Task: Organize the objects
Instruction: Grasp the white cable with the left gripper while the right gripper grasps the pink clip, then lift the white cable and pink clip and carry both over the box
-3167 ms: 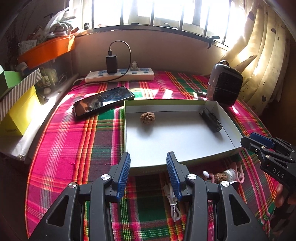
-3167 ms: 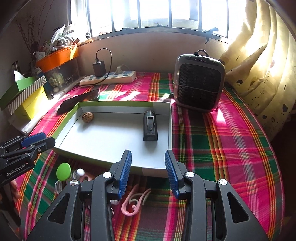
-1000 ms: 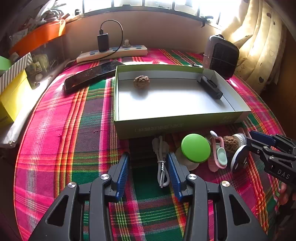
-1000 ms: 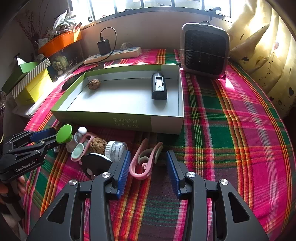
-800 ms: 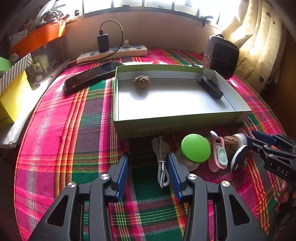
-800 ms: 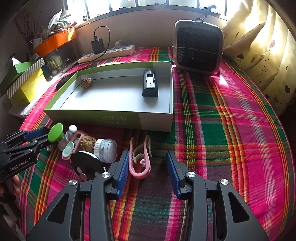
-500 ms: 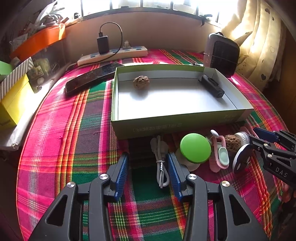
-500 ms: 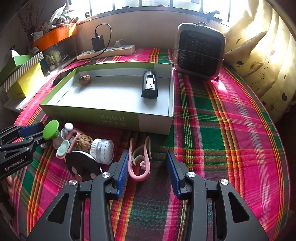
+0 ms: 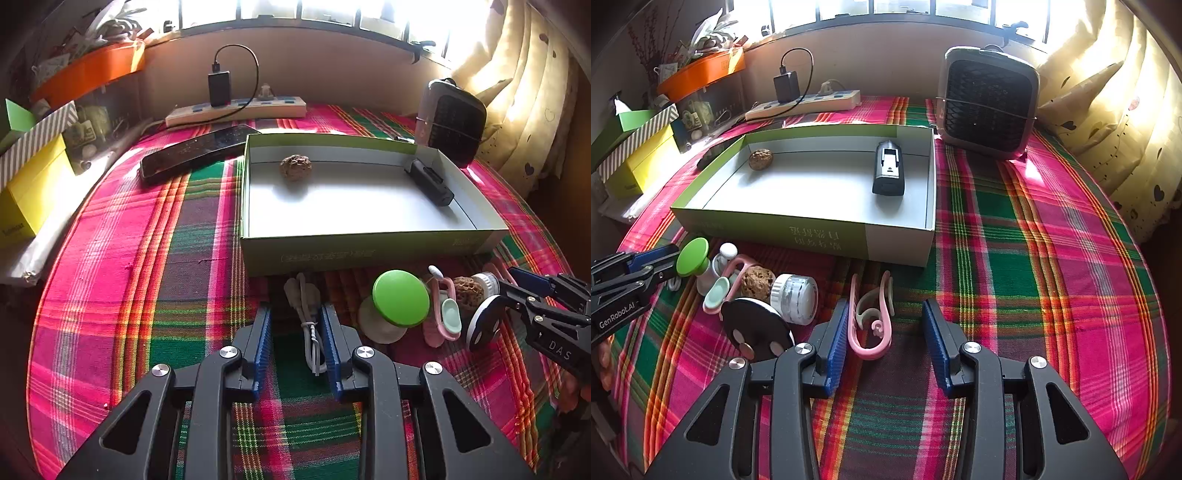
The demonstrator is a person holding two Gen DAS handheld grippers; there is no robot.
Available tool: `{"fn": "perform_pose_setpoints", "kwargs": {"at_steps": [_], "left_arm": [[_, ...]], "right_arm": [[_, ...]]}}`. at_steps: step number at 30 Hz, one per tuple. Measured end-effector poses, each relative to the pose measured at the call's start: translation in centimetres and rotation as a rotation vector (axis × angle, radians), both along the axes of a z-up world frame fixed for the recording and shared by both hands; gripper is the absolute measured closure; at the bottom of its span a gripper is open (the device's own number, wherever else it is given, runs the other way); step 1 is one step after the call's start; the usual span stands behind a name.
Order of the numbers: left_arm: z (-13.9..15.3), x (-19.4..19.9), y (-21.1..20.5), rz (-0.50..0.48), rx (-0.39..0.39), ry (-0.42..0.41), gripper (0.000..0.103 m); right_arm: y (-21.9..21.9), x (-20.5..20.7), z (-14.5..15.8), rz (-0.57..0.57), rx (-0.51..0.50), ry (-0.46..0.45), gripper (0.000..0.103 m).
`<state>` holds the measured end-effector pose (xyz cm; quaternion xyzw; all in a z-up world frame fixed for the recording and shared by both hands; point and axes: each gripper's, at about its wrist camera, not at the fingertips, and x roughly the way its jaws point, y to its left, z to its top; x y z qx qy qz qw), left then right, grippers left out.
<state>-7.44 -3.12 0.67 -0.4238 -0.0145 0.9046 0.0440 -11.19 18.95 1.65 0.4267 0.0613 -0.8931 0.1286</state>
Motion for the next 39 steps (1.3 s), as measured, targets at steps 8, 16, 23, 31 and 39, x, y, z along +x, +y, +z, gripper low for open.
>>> {"fn": "perform_pose_setpoints", "kwargs": {"at_steps": [8,16,23,31,39], "left_arm": [[-0.07,0.1,-0.55,0.008,0.027,0.0,0.09],[-0.12,0.17,-0.66,0.01,0.034,0.002,0.091],[-0.12,0.18,-0.66,0.01,0.033,0.002,0.091],[-0.14,0.19,-0.66,0.009,0.033,0.002,0.091],[-0.14,0.21,-0.68,0.009,0.033,0.001,0.091]], "right_arm": [[0.04,0.09,0.09,-0.003,0.0,0.002,0.079],[0.05,0.11,0.08,-0.003,0.001,0.002,0.079],[0.04,0.12,0.09,-0.003,0.002,0.002,0.079],[0.06,0.14,0.09,-0.003,0.001,0.003,0.079],[0.08,0.14,0.11,-0.004,-0.002,0.002,0.079]]}}
